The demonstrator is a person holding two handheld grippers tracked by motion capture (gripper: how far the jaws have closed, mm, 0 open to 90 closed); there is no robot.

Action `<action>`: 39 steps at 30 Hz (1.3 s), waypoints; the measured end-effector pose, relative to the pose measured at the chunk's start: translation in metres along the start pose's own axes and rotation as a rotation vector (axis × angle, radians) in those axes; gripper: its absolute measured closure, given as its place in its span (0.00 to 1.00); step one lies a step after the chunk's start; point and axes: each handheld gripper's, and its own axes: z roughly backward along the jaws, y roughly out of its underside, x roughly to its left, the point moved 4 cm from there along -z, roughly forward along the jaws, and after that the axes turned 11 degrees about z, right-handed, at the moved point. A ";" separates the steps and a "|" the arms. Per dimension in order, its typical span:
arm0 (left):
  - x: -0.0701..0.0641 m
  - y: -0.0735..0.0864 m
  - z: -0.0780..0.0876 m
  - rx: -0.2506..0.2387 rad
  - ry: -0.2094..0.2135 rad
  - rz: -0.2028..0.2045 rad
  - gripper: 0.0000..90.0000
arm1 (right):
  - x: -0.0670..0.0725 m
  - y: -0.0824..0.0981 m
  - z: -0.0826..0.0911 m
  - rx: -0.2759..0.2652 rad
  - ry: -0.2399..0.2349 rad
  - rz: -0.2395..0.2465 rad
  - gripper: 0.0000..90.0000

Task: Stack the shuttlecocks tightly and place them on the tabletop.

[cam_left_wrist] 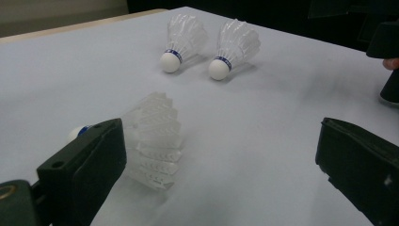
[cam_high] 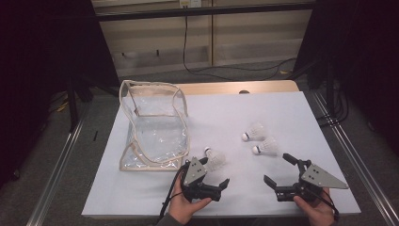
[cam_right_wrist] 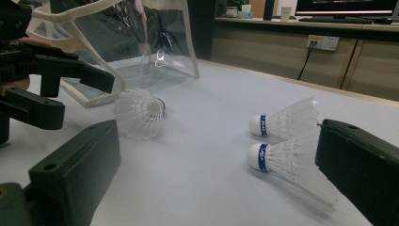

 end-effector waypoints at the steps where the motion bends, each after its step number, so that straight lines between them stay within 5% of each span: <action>1: -0.001 0.000 -0.002 0.008 -0.001 -0.005 0.03 | 0.000 0.000 0.000 0.000 0.001 0.001 0.00; 11: 0.000 -0.006 -0.014 0.039 -0.072 -0.003 0.08 | 0.000 0.000 0.001 -0.003 -0.001 0.006 0.00; 27: 0.003 -0.010 -0.016 0.037 -0.129 0.015 0.13 | 0.000 -0.001 0.001 -0.004 -0.005 0.004 0.00; 39: 0.012 -0.011 -0.027 0.069 -0.208 0.017 0.27 | 0.000 -0.001 0.001 -0.005 -0.007 0.006 0.00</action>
